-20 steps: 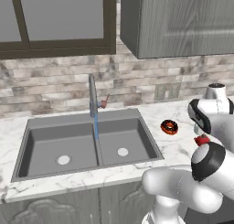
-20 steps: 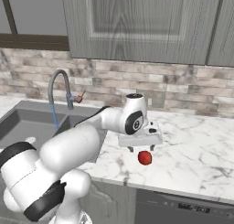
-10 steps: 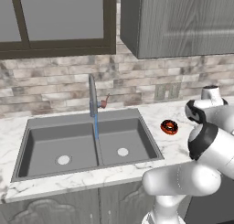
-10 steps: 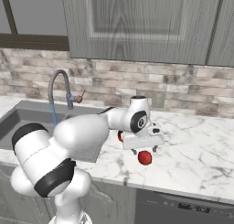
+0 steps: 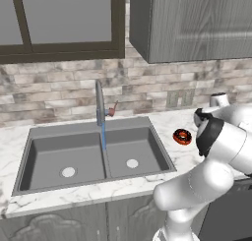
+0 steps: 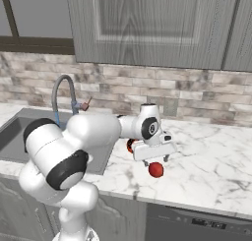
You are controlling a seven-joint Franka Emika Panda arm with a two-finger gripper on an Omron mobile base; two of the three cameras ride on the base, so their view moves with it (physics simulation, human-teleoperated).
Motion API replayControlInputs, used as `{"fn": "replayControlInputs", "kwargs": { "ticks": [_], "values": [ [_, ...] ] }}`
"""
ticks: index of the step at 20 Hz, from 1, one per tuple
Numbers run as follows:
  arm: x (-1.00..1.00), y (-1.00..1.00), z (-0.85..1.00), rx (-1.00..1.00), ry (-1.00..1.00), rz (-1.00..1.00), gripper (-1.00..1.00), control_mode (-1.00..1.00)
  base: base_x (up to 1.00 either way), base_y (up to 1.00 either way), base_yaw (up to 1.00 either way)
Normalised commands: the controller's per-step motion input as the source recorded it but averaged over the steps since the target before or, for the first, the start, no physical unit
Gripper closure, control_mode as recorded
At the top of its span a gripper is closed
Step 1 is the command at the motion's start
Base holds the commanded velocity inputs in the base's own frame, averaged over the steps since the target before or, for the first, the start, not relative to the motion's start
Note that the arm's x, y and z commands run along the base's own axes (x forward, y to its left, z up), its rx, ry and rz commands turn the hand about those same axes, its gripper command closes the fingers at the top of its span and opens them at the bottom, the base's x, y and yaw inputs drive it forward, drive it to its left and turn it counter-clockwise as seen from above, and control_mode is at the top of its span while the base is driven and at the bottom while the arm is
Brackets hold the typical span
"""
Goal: Turn on the sink faucet. Then move the onion from the counter to the sink. Turn off the sink. Move the vegetable from the sink to the pot next to the stove. Finally move the pot to the rear right burner.
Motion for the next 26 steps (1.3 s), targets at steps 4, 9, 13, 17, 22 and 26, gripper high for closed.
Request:
{"fn": "replayControlInputs", "kwargs": {
  "ticks": [4, 9, 13, 17, 22, 26],
  "values": [
    [0.06, 0.0, -0.16, 0.0, 0.04, 0.11, -1.0, -1.0, 0.0, 0.0, 0.0],
    [0.0, 0.0, -0.09, 0.0, 0.01, 0.08, -1.0, -1.0, 0.0, 0.0, 0.0],
    [0.0, 0.0, -0.08, 0.0, 0.0, 0.05, -1.0, -1.0, 0.0, 0.0, 0.0],
    [-0.02, 0.0, -0.07, 0.0, 0.0, 0.04, -1.0, -1.0, 0.0, 0.0, 0.0],
    [-0.05, 0.0, -0.08, 0.0, 0.0, 0.04, -1.0, -1.0, 0.0, 0.0, 0.0],
    [-0.1, 0.0, -0.08, 0.0, 0.0, 0.02, -1.0, -1.0, 0.0, 0.0, 0.0]
  ]
}}
